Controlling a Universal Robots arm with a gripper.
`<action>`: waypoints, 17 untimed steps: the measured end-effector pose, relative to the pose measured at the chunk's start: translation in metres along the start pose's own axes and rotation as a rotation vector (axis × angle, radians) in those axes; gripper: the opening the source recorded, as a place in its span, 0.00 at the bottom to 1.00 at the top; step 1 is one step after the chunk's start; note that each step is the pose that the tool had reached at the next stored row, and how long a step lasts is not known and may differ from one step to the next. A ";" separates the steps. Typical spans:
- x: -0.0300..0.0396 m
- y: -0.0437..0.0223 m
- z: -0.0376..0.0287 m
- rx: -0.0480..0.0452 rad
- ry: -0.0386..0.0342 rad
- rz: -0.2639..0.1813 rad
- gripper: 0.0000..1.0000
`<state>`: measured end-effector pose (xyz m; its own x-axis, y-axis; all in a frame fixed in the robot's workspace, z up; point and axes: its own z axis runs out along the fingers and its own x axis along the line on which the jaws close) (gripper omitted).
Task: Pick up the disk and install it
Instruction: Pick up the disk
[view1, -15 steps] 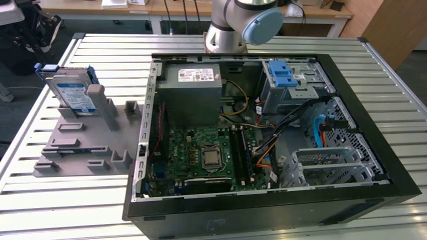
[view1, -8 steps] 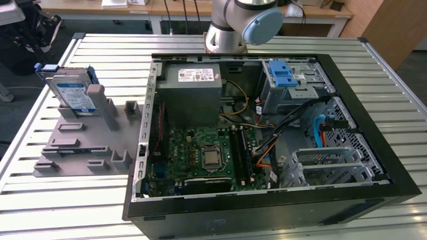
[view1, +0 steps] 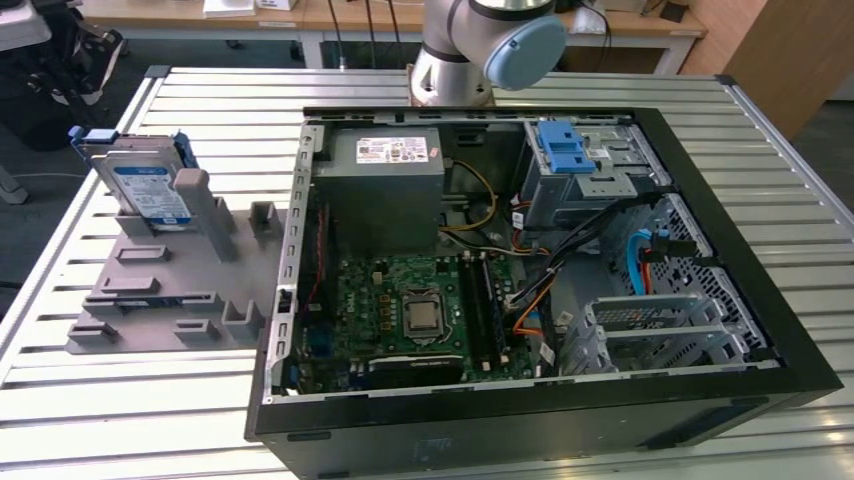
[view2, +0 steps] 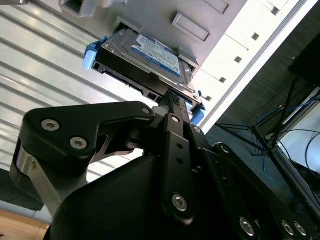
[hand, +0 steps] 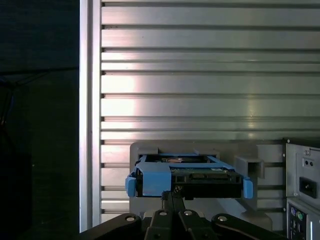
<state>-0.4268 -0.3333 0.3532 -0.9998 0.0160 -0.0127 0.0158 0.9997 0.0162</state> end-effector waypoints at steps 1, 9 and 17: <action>0.0000 0.0000 0.0000 0.0000 0.0000 -0.001 0.11; 0.0000 0.0000 0.0000 -0.0002 0.0002 -0.010 0.11; 0.0000 0.0000 0.0001 -0.0009 0.0012 -0.072 0.11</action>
<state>-0.4268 -0.3333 0.3532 -0.9983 -0.0561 -0.0127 -0.0563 0.9983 0.0163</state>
